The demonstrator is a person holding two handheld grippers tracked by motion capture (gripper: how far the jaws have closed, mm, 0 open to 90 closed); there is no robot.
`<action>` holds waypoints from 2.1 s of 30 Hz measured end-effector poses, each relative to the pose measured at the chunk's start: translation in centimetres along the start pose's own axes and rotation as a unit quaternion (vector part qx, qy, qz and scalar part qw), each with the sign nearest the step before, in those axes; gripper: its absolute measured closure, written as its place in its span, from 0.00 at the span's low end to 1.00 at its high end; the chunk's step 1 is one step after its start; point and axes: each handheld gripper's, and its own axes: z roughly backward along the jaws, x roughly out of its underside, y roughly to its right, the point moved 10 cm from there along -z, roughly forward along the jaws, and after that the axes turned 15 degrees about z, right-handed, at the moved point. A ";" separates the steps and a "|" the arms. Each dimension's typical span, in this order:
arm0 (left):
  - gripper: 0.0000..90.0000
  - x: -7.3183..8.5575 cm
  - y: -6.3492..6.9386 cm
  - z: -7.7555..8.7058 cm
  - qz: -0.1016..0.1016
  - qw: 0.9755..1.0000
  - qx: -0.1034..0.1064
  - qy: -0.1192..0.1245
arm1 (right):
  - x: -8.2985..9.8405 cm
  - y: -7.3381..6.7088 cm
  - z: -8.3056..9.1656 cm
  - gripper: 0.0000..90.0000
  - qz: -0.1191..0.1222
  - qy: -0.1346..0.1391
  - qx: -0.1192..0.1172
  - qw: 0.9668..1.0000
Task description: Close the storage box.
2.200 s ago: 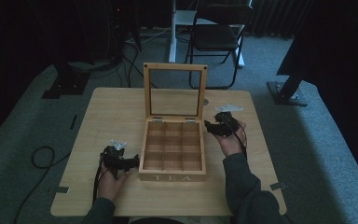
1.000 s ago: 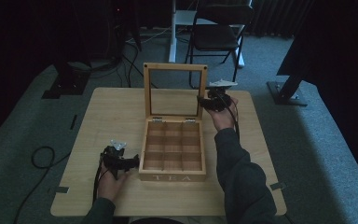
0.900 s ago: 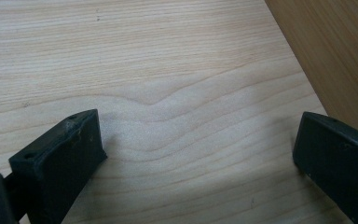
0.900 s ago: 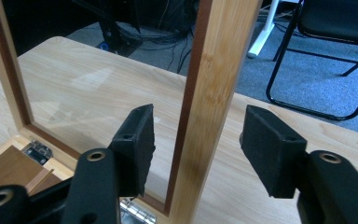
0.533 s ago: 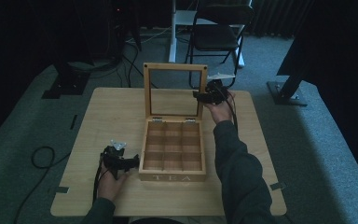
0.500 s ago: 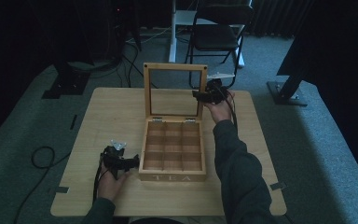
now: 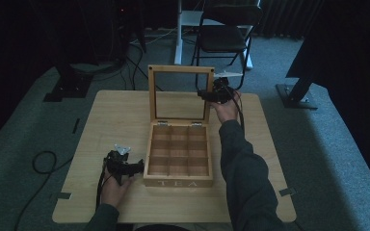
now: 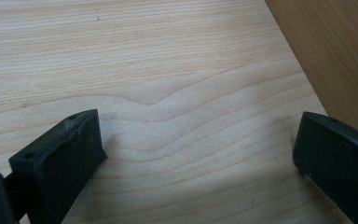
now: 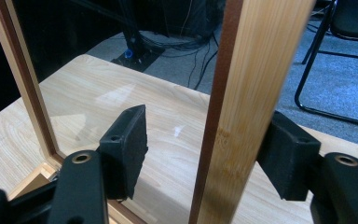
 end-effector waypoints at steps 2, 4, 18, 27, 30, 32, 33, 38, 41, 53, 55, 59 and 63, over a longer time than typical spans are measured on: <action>0.02 0.0 0.0 0.0 0.000 1.000 0.000 0.000 | 0.1 0.0 0.3 0.45 0.004 -0.003 0.004 1.000; 0.02 0.0 0.0 0.0 0.000 1.000 0.000 0.000 | 0.1 -0.2 0.6 0.46 0.009 -0.002 0.003 1.000; 0.02 0.0 0.0 0.0 0.000 1.000 0.000 0.001 | 0.8 -2.7 4.1 0.49 0.041 0.015 -0.002 0.999; 0.02 0.0 0.0 0.0 0.000 1.000 0.000 0.001 | 1.3 -3.8 5.7 0.53 0.040 0.023 -0.001 0.999; 0.02 0.0 0.0 0.0 0.000 1.000 0.000 0.001 | 1.5 -4.1 6.1 0.53 0.045 0.022 0.000 0.999; 0.02 0.0 0.0 0.0 0.000 1.000 0.000 0.000 | 1.6 -4.3 6.4 0.53 0.047 0.019 0.002 0.999; 0.02 0.0 0.0 0.0 0.000 1.000 0.000 0.000 | 1.6 -4.4 6.6 0.53 0.049 0.019 0.004 0.999; 0.02 0.0 0.0 0.0 0.000 1.000 0.000 0.001 | 1.1 -4.2 8.1 0.54 0.048 0.028 0.013 0.998; 0.02 0.0 0.0 0.0 0.000 1.000 0.000 0.000 | 1.0 -4.1 8.8 0.54 0.047 0.023 0.018 0.998; 0.02 0.0 0.0 0.0 0.000 1.000 0.000 0.000 | 1.6 -4.8 10.2 0.51 0.053 -0.001 0.016 0.998; 0.02 0.0 0.0 0.0 0.000 1.000 0.000 0.000 | 1.7 -5.0 10.4 0.50 0.051 -0.001 0.015 0.999; 0.02 0.0 0.0 0.0 0.001 1.000 0.000 0.000 | 1.7 -5.4 10.9 0.49 0.055 0.000 0.016 0.998; 0.02 0.0 0.0 0.0 0.001 1.000 0.000 0.000 | 1.7 -6.0 11.4 0.49 0.064 -0.001 0.021 0.998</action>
